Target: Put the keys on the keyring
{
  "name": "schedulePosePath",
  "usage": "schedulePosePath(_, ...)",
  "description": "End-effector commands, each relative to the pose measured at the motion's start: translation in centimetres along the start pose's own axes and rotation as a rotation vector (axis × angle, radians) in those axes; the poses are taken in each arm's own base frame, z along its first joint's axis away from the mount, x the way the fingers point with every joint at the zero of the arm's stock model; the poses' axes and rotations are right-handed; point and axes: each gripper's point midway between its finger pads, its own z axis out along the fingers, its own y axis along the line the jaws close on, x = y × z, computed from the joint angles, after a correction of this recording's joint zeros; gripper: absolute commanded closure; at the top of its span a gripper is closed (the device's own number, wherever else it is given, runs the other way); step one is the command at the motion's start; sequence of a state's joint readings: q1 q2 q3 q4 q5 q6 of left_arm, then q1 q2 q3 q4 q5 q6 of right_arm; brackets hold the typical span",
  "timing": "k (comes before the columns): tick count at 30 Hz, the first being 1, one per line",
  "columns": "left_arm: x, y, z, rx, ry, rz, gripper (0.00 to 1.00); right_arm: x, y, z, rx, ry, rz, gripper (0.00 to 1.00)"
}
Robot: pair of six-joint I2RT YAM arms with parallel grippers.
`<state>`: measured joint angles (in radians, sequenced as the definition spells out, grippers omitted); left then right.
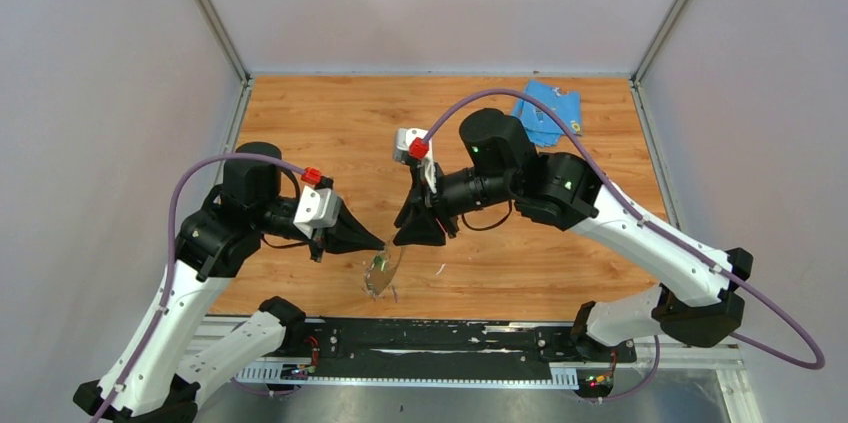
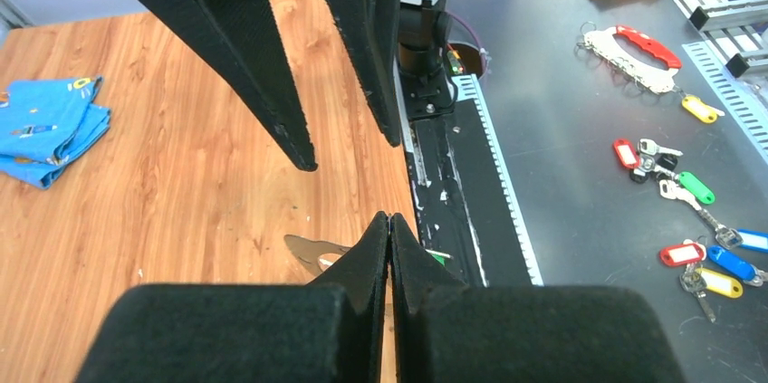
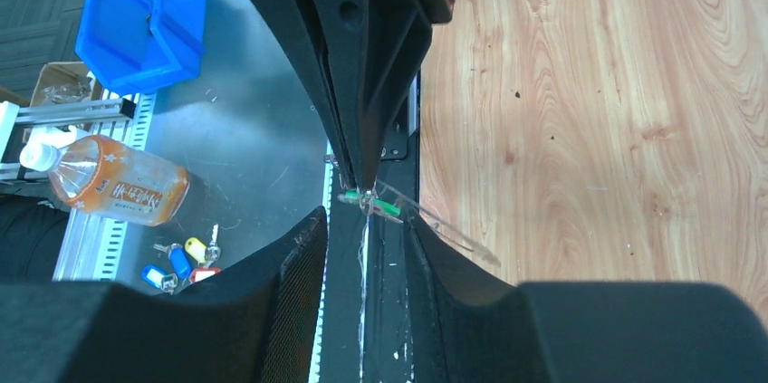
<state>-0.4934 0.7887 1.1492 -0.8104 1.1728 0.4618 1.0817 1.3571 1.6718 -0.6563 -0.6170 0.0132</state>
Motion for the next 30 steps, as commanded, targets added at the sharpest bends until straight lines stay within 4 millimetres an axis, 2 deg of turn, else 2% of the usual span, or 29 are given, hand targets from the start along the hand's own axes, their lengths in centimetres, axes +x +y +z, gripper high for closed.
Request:
schedulePosePath(1,-1.6,-0.2,-0.2,0.0,-0.023,0.066,1.0,-0.3,-0.5,-0.2,0.026,-0.077,-0.002,0.6)
schedulePosePath(5,-1.9,-0.2,-0.3,0.002,-0.026,0.066,1.0,0.6,-1.0,0.5,0.038,-0.147,-0.019,0.54)
schedulePosePath(8,-2.1,-0.2,-0.3,0.0,-0.028,0.068,1.0,-0.1,-1.1,0.2,0.052,-0.252,-0.056,0.5)
schedulePosePath(16,-2.1,-0.1,-0.3,-0.004,-0.027,0.068,1.0,-1.6,-1.3,0.5,0.07,-0.391,-0.113,0.55)
schedulePosePath(26,-2.3,-0.1,-0.3,-0.005,-0.029,0.071,1.0,-0.7,-0.5,1.4,0.014,-0.364,-0.105,0.57)
schedulePosePath(30,-2.3,-0.2,-0.3,-0.004,-0.03,0.068,1.0,0.0,-0.5,1.0,0.033,-0.361,-0.098,0.52)
